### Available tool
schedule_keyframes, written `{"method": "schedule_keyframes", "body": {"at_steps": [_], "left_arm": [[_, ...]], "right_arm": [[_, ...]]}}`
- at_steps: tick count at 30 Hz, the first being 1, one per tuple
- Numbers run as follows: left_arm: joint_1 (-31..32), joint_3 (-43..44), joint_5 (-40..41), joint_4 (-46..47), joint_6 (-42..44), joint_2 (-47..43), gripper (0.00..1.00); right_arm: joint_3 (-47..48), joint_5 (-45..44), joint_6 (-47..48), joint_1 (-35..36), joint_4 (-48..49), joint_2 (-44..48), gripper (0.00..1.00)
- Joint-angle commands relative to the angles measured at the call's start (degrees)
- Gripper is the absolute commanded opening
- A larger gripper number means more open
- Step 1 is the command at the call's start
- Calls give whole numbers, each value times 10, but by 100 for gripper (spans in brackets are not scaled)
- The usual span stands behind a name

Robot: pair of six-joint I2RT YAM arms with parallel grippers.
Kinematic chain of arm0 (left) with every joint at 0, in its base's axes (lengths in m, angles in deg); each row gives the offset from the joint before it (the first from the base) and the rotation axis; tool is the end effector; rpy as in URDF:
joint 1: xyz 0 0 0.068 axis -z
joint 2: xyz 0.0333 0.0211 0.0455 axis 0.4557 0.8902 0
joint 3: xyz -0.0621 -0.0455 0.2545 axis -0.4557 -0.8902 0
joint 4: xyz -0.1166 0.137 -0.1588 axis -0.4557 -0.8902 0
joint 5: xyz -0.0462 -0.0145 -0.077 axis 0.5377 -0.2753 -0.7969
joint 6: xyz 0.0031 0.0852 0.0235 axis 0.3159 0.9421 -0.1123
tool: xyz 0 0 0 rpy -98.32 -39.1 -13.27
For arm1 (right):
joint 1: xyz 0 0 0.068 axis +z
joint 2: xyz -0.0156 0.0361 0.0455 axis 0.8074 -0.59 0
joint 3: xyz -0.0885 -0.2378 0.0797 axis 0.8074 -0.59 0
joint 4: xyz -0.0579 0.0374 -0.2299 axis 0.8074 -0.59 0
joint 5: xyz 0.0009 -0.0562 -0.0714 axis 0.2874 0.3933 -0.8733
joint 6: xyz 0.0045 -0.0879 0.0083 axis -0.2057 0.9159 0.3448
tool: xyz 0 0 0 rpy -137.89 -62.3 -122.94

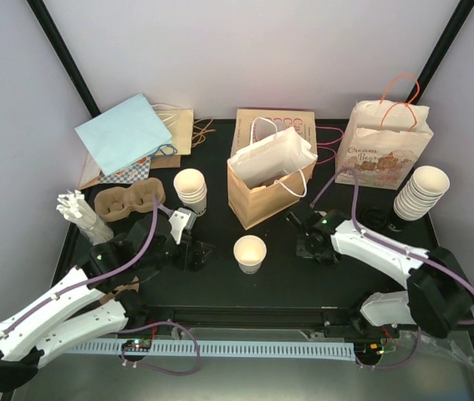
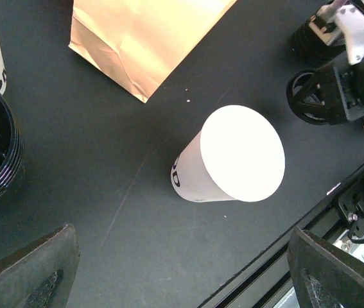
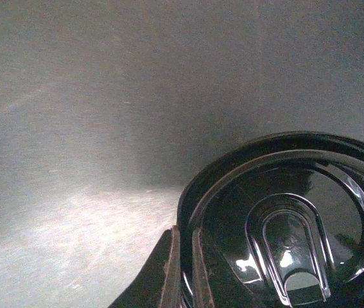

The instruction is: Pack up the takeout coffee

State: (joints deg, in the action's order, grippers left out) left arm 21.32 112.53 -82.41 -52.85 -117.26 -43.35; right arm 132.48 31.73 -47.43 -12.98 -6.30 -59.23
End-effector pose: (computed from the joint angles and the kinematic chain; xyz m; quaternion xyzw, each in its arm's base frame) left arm 0.0990 -0.1180 0.2542 0.1566 0.8917 -0.2871 0.3130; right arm 0.1619 0.1163 0.1445 0.0447 0.9910 -0.0477 0.1171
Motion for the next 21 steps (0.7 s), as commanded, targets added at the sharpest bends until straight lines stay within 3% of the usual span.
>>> {"method": "schedule_keyframes", "body": {"at_steps": [1,6,11,16,21], "left_arm": [[-4,6,13,-8,0,-9,91],[-6,4,-3,10,-11,-8,92],[-25,5,-77,66,-30,-3,93],[-42,-3,-184,165,-50,-2,93],[-45,-9,-211,228,-10,-13,94]], "right_arm": [[29,54,-1,4,13,61,5],[49,149,-3,3,56,142,5],[43,292,-37,1,176,207,6],[22,399,-114,0,333,231,8],[43,453,-168,0,406,230,8]]}}
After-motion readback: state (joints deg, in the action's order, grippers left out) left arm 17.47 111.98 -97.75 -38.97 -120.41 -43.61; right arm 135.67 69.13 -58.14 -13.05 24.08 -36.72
